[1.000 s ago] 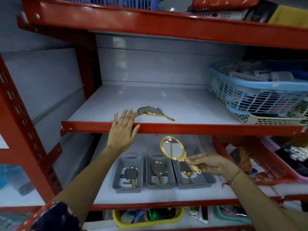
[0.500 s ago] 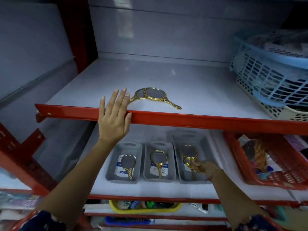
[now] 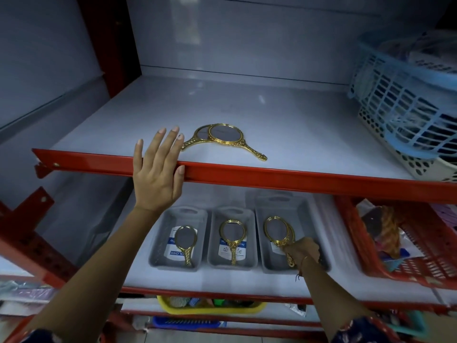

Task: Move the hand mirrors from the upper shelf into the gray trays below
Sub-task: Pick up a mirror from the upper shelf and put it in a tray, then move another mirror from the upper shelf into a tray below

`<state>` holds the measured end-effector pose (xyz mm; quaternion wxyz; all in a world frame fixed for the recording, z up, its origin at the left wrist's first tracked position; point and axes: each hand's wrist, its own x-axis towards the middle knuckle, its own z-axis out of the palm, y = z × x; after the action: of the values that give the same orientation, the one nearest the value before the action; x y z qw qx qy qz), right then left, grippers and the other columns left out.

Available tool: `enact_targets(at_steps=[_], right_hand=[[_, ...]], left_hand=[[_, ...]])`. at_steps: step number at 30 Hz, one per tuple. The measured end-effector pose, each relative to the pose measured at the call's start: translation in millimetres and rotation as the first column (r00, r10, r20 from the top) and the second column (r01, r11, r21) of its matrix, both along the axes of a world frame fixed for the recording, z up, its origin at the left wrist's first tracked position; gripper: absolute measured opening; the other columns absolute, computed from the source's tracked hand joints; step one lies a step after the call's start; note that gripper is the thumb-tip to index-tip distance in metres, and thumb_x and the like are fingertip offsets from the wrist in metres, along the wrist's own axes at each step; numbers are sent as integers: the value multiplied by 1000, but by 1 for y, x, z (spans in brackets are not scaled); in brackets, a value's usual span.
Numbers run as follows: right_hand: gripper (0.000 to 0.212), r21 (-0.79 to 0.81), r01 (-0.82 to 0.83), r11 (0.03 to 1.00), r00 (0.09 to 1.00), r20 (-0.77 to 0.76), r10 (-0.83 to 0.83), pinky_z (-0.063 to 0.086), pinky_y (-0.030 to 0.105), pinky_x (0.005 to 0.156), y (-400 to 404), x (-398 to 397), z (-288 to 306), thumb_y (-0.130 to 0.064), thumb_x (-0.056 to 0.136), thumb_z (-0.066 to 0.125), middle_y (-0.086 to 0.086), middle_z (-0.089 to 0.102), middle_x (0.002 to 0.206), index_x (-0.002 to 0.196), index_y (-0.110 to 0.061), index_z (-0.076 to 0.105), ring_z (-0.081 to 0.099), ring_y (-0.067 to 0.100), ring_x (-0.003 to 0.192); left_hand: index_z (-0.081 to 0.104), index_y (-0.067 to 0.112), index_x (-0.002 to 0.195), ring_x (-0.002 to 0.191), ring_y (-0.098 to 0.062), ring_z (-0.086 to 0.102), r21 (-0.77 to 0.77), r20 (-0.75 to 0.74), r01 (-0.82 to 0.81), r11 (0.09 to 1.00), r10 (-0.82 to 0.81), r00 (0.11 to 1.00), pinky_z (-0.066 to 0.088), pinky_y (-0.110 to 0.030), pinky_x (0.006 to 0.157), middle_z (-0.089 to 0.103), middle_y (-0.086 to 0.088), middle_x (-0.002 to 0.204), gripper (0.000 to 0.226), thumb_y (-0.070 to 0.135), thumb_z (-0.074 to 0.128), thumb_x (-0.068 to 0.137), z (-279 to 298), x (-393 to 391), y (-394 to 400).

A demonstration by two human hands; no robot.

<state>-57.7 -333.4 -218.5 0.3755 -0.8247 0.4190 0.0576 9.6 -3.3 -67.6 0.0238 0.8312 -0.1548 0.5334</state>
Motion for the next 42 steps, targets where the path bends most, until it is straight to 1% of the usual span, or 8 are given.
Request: enact_targets(at_steps=[8, 13, 17, 21, 28, 31, 37, 42], right_hand=[[31, -118, -60, 991, 998, -1, 60, 59, 36, 65, 2, -10, 4, -22, 71, 77, 19, 74, 88, 87, 3, 71, 71, 31, 79], [37, -173, -98, 980, 986, 118, 119, 32, 17, 43, -3, -10, 21, -10, 74, 65, 5, 46, 53, 48, -11, 40, 49, 19, 59], [32, -137, -164, 977, 964, 186, 188, 28, 15, 32, 18, -18, 79, -14, 74, 65, 0, 47, 48, 48, -9, 48, 47, 14, 45], [13, 0, -344, 939, 896, 299, 329, 61, 26, 66, 48, -34, 153, -16, 74, 78, 10, 76, 71, 74, -4, 77, 73, 20, 67], [21, 132, -514, 848, 760, 529, 378, 61, 29, 77, 96, -39, 270, -11, 74, 80, 14, 76, 85, 92, -2, 77, 72, 18, 75], [19, 6, -442, 897, 730, 584, 355, 62, 33, 78, 106, -9, 291, -10, 72, 79, 15, 76, 82, 89, -1, 77, 73, 23, 72], [19, -335, -386, 860, 820, 304, 486, 54, 27, 70, 106, 67, 282, -22, 73, 79, 6, 70, 78, 80, -6, 74, 66, 20, 71], [38, -190, -492, 849, 842, 143, 520, 59, 36, 86, 104, 91, 279, -16, 68, 85, 14, 76, 95, 98, 3, 73, 70, 20, 77]], left_hand=[[44, 10, 140, 140, -24, 36, -16, -101, 52, 999, -53, 993, 12, -43, 119, 46, -7, 146, 51, 32, 22, 100, 7, -10, 2], [45, 12, 140, 140, -22, 36, -39, -167, 73, 997, -78, 983, 14, -44, 119, 46, -5, 147, 50, 32, 22, 100, 10, -17, 2], [48, 11, 138, 140, -22, 37, -61, -207, 86, 994, -97, 974, 14, -44, 119, 48, -4, 145, 48, 31, 26, 99, 14, -23, 2], [48, 11, 138, 141, -21, 35, -66, -265, 101, 993, -114, 957, 13, -43, 121, 49, -3, 145, 47, 29, 30, 99, 16, -27, 4], [50, 9, 136, 140, -22, 37, -48, -328, 133, 990, -141, 934, 17, -44, 121, 48, -6, 145, 48, 30, 27, 99, 14, -38, 13], [52, 9, 133, 139, -22, 38, -76, -339, 138, 987, -156, 928, 18, -44, 121, 50, -5, 143, 46, 29, 29, 99, 16, -39, 11], [50, 10, 136, 140, -21, 36, -25, -362, 138, 990, -137, 922, 18, -45, 120, 47, -5, 145, 47, 30, 28, 99, 15, -37, 16], [51, 11, 135, 140, -20, 36, -21, -355, 136, 991, -134, 925, 18, -44, 121, 47, -4, 146, 48, 31, 27, 99, 14, -35, 16]])
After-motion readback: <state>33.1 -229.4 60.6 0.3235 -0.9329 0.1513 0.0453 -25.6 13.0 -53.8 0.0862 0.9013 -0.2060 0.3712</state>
